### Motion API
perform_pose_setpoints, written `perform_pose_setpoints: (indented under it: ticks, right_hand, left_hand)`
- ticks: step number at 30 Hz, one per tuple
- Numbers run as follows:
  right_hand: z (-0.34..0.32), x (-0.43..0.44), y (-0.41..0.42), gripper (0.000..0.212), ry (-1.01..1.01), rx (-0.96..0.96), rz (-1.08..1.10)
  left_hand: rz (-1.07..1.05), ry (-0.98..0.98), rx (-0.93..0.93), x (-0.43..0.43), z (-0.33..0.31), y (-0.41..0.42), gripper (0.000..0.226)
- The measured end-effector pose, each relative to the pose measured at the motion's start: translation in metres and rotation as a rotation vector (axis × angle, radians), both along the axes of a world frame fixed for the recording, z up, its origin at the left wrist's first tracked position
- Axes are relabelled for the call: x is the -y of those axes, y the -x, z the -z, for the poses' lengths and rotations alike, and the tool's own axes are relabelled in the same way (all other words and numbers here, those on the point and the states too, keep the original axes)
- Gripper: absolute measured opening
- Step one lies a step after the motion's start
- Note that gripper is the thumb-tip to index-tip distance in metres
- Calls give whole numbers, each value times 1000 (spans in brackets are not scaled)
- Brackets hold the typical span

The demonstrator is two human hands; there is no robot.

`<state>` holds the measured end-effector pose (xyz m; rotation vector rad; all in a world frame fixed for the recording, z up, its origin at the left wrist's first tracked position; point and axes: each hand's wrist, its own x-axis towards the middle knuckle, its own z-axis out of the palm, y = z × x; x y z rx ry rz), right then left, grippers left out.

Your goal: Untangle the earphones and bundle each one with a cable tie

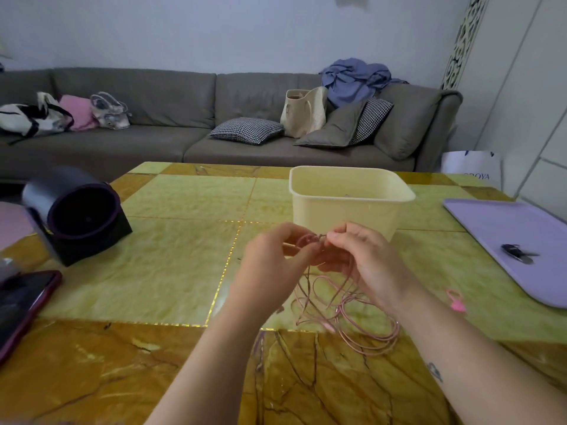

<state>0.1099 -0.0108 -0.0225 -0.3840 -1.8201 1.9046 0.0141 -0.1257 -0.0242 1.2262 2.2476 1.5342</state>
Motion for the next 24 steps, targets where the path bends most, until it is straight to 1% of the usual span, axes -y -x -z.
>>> perform_pose_setpoints:
  ticks: [2,4,7,9,13,14,17,19,22,24]
  right_hand:
    - [0,2,-1,14,-54,6,31]
    - [0,2,-2,2,-110,13,72]
    - [-2,1,-4,9,-150,19,64]
    - [-4,1,-6,8,-167,25,53]
    - [-5,-2,-6,4,-338,91,108]
    - [-5,-2,-6,6,-386,107,124]
    - [-5,-3,-7,12,-486,125,192]
    - [-5,-4,-7,12,-498,106,227]
    - [-5,-5,-7,10,-499,92,261]
    - [-5,-5,-7,11,-485,83,284]
  left_hand:
    - [-31,-84,43,-4,0,-5,3]
    - [-24,-152,145,-7,-1,-6,8]
    - [-4,-210,273,-6,-2,-5,7]
    - [10,-246,333,-4,-2,-3,4]
    - [62,-278,348,-4,-3,-5,4]
    - [82,-283,353,-4,-3,-6,7]
    - [144,-258,340,-4,-4,-5,21]
    - [208,-239,363,-3,-5,-4,31]
    - [316,-279,544,0,-5,0,35]
    - [300,-298,578,0,-5,2,29]
